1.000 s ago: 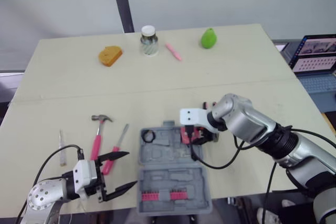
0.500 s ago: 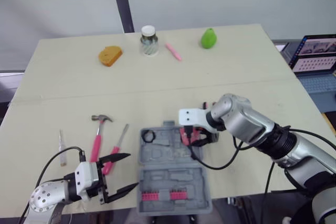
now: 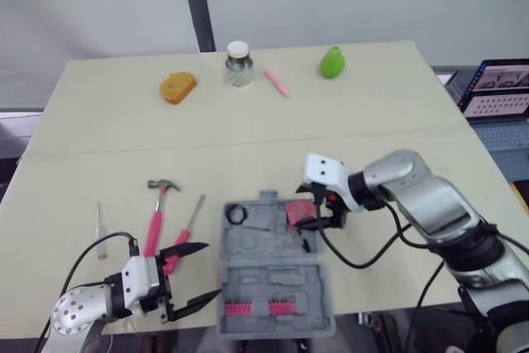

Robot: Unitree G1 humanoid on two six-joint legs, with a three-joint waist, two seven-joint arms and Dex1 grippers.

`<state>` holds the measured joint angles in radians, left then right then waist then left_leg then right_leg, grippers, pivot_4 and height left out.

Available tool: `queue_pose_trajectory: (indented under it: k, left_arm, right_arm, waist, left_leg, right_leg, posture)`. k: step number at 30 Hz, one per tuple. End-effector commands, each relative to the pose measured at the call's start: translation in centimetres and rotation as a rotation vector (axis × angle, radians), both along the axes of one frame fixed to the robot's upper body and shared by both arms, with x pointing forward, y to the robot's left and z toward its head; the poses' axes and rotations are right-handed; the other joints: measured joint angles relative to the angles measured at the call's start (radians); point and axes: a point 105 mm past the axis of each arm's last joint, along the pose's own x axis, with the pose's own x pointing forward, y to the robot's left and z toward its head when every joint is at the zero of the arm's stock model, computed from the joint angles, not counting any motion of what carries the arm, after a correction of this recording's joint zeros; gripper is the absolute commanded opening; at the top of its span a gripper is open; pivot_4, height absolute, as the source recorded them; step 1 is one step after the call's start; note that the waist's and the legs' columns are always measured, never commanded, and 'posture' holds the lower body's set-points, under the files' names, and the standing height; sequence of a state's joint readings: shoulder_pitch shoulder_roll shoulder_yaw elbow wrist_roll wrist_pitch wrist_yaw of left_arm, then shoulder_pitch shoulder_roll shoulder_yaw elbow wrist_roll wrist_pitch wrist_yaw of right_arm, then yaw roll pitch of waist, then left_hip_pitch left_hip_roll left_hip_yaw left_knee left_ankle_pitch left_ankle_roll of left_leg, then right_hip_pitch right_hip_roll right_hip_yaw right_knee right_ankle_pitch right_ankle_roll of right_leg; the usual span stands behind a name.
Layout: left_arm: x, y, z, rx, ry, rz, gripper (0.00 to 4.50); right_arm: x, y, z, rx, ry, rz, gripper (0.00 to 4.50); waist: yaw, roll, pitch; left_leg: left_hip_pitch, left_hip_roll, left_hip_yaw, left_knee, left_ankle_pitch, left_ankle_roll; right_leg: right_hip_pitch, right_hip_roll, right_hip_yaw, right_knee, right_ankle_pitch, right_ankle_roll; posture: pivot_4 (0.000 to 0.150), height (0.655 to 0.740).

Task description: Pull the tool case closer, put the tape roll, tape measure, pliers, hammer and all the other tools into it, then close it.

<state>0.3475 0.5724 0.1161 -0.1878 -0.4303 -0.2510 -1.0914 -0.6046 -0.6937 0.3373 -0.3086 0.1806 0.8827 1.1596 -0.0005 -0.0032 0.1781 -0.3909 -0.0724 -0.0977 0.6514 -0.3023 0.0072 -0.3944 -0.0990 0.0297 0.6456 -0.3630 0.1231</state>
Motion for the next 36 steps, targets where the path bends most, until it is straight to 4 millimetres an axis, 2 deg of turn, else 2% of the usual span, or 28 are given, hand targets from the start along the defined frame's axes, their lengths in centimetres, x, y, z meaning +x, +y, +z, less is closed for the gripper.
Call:
queue_pose_trajectory:
  k: [1,12,16,27,28,30,36]
  left_arm:
    - [0.0,0.0,0.5,0.005,-0.019,-0.027,4.5]
    - [0.2,0.3,1.0,0.015,-0.022,-0.038,4.5]
    - [0.1,0.2,1.0,0.018,-0.022,-0.036,4.5]
    - [-0.4,0.1,1.0,0.019,-0.014,-0.025,4.5]
    - [-0.5,0.1,1.0,0.019,-0.013,-0.025,4.5]
    - [-0.5,0.1,0.9,0.02,-0.01,-0.026,4.5]
    - [-0.6,0.0,0.9,0.019,-0.008,-0.027,4.5]
  right_arm:
    - [0.0,0.1,1.6,0.11,-0.079,0.016,2.55]
    - [1.1,-0.2,0.2,0.271,-0.158,-0.029,2.55]
    - [1.9,-1.0,-1.7,0.26,-0.17,-0.054,2.55]
    - [2.5,-2.0,-3.3,0.296,-0.186,-0.047,2.55]
    - [2.5,-2.0,-3.3,0.299,-0.189,-0.046,2.02]
    - [2.5,-2.0,-3.2,0.302,-0.193,-0.047,1.38]
    - [2.5,-2.1,-3.3,0.301,-0.191,-0.051,1.38]
  waist:
    - [-0.002,0.0,0.0]
    - [-0.001,0.0,0.0]
    - [-0.002,-0.001,-0.001]
    - [-0.004,-0.001,-0.001]
    - [-0.004,-0.001,-0.001]
    - [-0.003,-0.001,-0.001]
    - [-0.003,-0.001,-0.001]
  left_leg:
    - [0.0,0.0,0.0,0.0,0.0,0.0]
    - [0.001,0.0,0.0,-0.001,0.0,0.0]
    - [0.001,0.0,0.0,0.0,0.0,0.0]
    - [0.002,0.001,0.0,-0.001,0.0,0.0]
    - [0.002,0.001,0.0,-0.001,0.0,0.0]
    - [0.002,0.001,0.0,-0.001,0.0,0.0]
    - [0.002,0.001,0.0,-0.001,0.0,0.0]
  right_leg:
    - [0.0,0.0,0.0,0.0,0.0,0.0]
    - [0.001,0.0,0.0,0.0,0.0,0.0]
    - [0.001,0.0,0.0,0.0,0.0,0.0]
    - [0.001,0.001,0.0,0.0,0.0,0.0]
    - [0.001,0.001,0.0,0.0,0.0,0.0]
    - [0.001,0.001,0.0,0.0,0.0,0.0]
    - [0.001,0.001,0.0,0.0,0.0,0.0]
  posture:
    - [0.15,0.7159]
    - [0.15,0.7159]
    - [0.15,0.7159]
    - [0.15,0.7159]
    - [0.15,0.7159]
    - [0.15,0.7159]
    - [0.15,0.7159]
